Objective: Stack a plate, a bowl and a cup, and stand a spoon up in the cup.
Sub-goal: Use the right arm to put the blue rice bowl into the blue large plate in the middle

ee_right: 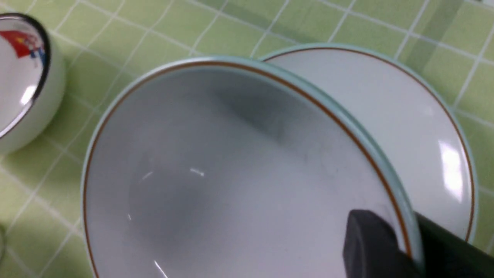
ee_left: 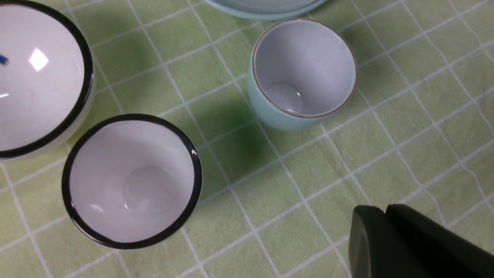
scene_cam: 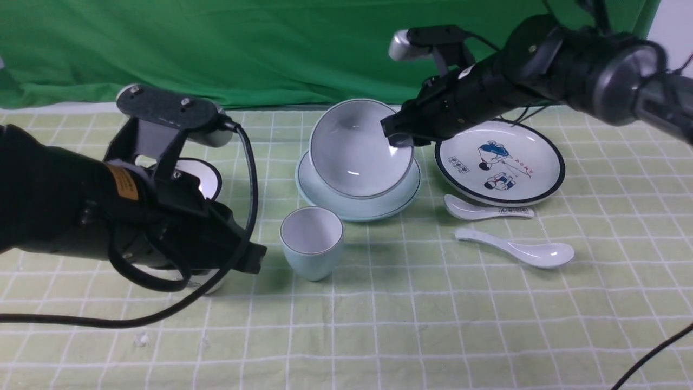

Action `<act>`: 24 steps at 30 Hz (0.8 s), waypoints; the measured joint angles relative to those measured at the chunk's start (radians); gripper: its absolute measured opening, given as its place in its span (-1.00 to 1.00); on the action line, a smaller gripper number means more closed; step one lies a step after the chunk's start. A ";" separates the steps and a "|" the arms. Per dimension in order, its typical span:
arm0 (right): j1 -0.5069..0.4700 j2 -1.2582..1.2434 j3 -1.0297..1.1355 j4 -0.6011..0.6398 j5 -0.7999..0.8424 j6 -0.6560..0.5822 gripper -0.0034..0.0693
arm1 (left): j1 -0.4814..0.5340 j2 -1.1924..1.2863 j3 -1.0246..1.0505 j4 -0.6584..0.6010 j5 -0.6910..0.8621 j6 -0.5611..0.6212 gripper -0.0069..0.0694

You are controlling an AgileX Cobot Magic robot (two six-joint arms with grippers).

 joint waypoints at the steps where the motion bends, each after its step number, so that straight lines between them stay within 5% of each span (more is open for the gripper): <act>1: 0.000 0.050 -0.047 -0.011 0.006 0.020 -0.67 | 0.000 0.000 0.000 -0.006 -0.012 0.000 -0.84; 11: 0.000 0.136 -0.156 -0.102 0.041 0.063 -0.57 | 0.000 0.071 -0.006 -0.033 -0.083 0.000 -0.74; 18: 0.000 0.136 -0.158 -0.212 0.049 0.125 -0.43 | 0.000 0.253 -0.136 -0.008 -0.072 0.001 -0.24; 24: 0.000 0.136 -0.163 -0.220 0.079 0.124 0.05 | 0.000 0.451 -0.300 0.091 0.025 0.001 0.22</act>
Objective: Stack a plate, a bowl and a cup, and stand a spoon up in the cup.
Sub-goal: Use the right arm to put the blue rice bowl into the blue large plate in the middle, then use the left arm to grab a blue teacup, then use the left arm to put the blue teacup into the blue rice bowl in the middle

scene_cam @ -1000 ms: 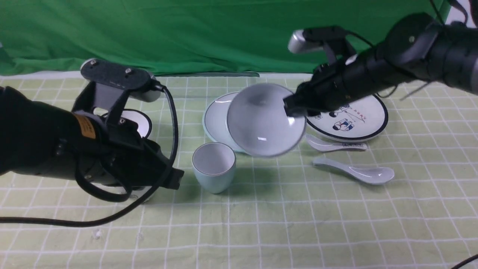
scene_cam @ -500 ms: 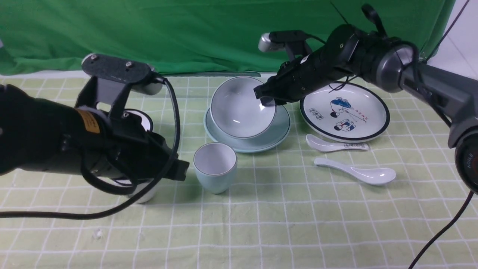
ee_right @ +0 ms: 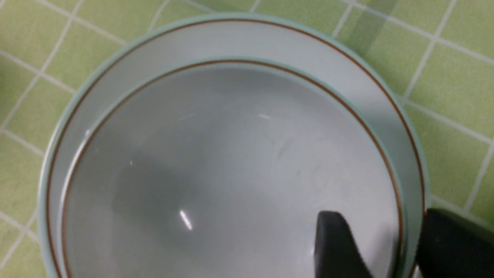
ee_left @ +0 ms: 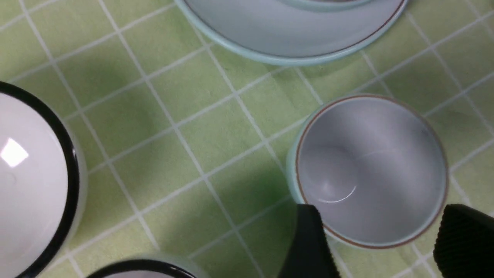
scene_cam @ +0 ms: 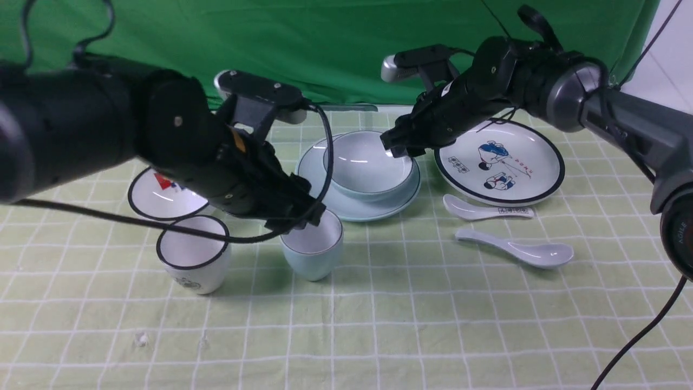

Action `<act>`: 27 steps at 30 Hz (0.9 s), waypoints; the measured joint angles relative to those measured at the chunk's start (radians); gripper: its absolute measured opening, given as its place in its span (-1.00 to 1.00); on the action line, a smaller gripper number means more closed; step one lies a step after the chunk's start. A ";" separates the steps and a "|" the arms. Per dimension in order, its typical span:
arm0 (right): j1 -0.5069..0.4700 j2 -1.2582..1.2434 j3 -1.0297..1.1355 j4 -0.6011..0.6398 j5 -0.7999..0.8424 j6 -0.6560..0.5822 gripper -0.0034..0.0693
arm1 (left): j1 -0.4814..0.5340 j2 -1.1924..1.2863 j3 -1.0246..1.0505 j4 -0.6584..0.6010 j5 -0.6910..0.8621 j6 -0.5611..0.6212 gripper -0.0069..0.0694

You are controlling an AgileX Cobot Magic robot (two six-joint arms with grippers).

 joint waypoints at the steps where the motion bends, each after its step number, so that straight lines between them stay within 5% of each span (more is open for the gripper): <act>1: 0.000 0.000 0.000 0.000 0.003 -0.002 0.06 | 0.000 0.005 0.000 0.000 0.005 0.000 0.23; 7: 0.000 -0.059 0.000 -0.078 0.126 -0.028 0.17 | 0.000 0.120 -0.040 0.026 0.020 0.000 0.15; 15: -0.001 -0.212 -0.003 -0.324 0.377 -0.037 0.17 | 0.000 0.154 -0.081 0.028 -0.009 0.000 -0.82; 27: -0.039 -0.270 0.016 -0.359 0.449 -0.029 0.09 | 0.005 0.333 -0.515 -0.004 0.000 0.080 -0.86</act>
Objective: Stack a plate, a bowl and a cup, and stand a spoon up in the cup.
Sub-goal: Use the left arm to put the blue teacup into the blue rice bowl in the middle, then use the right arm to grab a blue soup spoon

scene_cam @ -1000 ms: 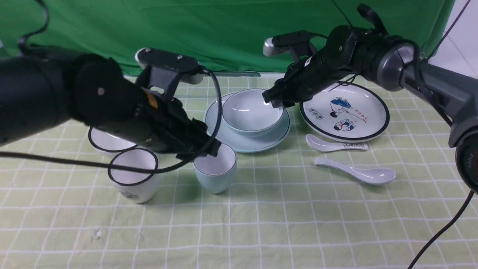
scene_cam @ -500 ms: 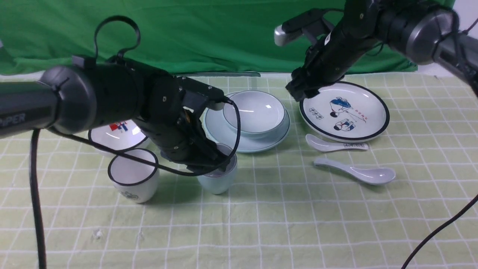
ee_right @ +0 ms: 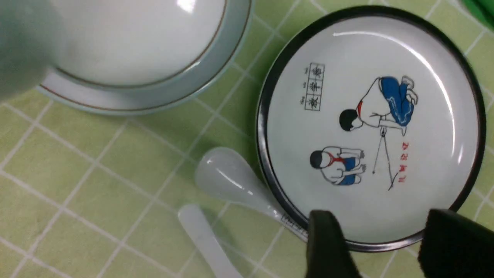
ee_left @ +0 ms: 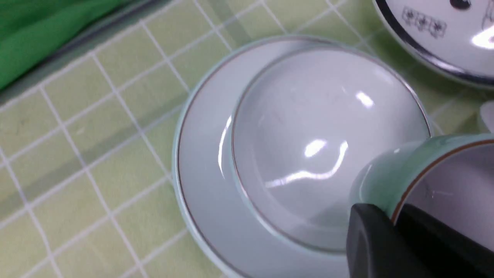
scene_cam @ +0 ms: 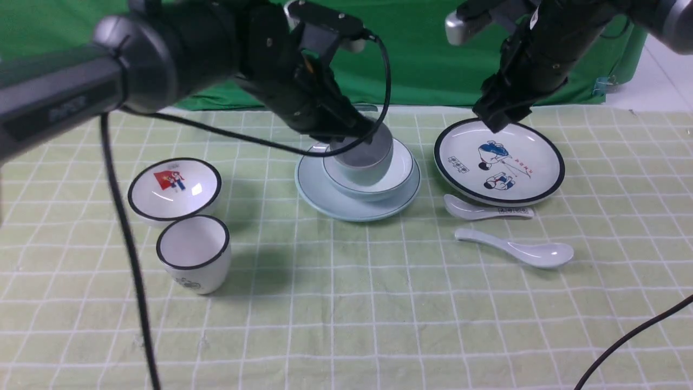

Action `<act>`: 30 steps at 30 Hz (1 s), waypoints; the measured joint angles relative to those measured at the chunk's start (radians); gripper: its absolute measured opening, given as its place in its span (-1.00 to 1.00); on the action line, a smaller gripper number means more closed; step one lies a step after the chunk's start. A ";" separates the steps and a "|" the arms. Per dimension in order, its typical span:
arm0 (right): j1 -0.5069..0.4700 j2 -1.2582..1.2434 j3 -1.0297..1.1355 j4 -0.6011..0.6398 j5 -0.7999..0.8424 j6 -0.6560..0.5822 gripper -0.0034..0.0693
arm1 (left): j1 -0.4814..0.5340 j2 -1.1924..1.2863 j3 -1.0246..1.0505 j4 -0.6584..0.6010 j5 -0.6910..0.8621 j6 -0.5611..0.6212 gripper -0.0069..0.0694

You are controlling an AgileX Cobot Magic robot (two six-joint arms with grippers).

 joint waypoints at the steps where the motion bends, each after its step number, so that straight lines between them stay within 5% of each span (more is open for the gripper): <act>1: -0.001 0.004 0.014 -0.001 0.007 0.002 0.08 | 0.000 0.040 -0.059 0.000 0.011 -0.001 -0.86; 6: -0.001 0.022 0.119 -0.003 -0.009 0.002 0.12 | 0.002 0.215 -0.254 0.005 0.112 -0.003 -0.86; 11: 0.000 0.024 0.219 -0.003 -0.050 -0.004 0.43 | 0.004 0.288 -0.352 0.038 0.160 -0.007 -0.84; 16: 0.000 0.034 0.275 -0.003 -0.095 -0.024 0.57 | 0.005 0.301 -0.396 0.061 0.210 -0.007 -0.57; 24: 0.018 0.098 0.282 -0.003 -0.060 -0.011 0.58 | 0.008 0.185 -0.503 0.083 0.380 -0.007 0.17; 28: 0.036 0.130 0.282 -0.002 -0.066 -0.021 0.47 | 0.008 0.047 -0.513 0.086 0.431 0.001 0.20; 30: 0.045 0.142 0.282 -0.002 -0.072 -0.024 0.24 | 0.008 -0.033 -0.515 0.088 0.491 0.019 0.16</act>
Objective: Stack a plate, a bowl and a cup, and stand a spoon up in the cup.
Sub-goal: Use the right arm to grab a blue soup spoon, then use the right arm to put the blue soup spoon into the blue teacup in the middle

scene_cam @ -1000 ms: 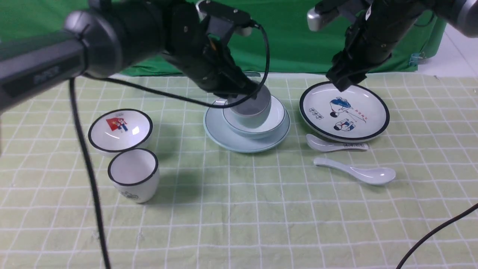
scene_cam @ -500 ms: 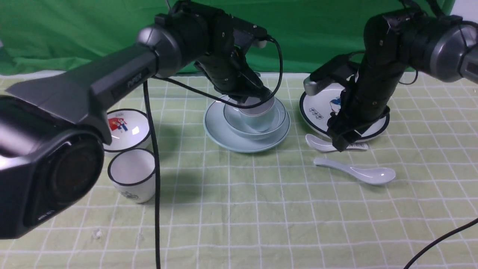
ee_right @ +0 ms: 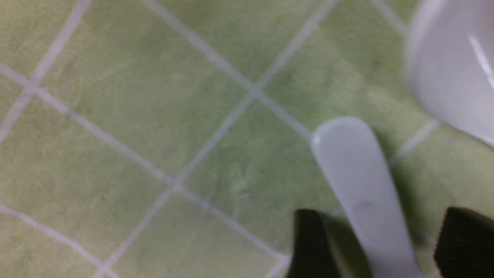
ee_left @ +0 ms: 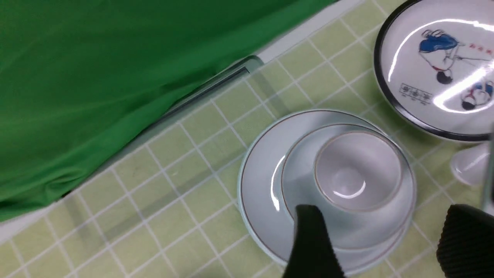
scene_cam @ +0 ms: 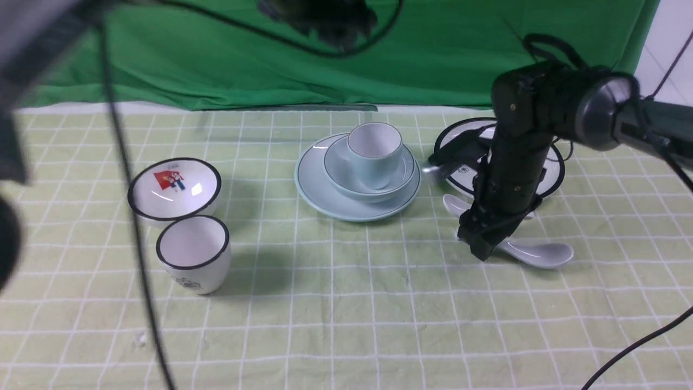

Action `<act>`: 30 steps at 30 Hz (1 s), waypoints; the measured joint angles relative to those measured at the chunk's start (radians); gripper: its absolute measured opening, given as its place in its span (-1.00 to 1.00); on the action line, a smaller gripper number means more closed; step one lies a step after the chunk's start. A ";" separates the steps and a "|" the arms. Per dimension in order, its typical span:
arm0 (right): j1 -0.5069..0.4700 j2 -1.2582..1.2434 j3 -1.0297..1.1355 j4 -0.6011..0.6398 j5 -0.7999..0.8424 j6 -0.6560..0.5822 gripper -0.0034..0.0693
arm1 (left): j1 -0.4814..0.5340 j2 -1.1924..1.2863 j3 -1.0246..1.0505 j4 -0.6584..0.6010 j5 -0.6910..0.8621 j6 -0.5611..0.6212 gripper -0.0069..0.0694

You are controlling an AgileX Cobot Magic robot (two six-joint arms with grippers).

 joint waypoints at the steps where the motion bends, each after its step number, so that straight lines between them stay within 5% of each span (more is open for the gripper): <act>1: 0.004 0.002 0.000 0.002 -0.004 -0.003 0.09 | 0.000 -0.026 0.000 0.003 0.024 0.005 0.14; 5: 0.008 0.002 -0.007 0.003 -0.008 0.002 -0.49 | 0.000 -0.144 0.049 0.014 0.047 0.005 -0.02; 9: 0.008 -0.012 -0.049 0.033 -0.002 0.028 -0.46 | 0.000 -0.290 0.205 -0.014 0.049 0.001 -0.17; 12: 0.013 -0.086 -0.062 0.177 -0.106 -0.026 -0.46 | 0.000 -0.438 0.429 -0.052 -0.009 -0.002 -0.28; 18: 0.072 -0.201 -0.060 0.576 -0.549 -0.328 -0.46 | 0.000 -0.780 0.933 -0.009 -0.387 -0.063 -0.46; 26: 0.126 -0.064 -0.053 0.635 -0.960 -0.449 -0.46 | 0.000 -1.173 1.363 0.277 -0.614 -0.222 -0.59; 30: 0.125 -0.016 -0.051 0.637 -1.022 -0.450 -0.46 | 0.000 -1.256 1.438 0.359 -0.628 -0.251 -0.59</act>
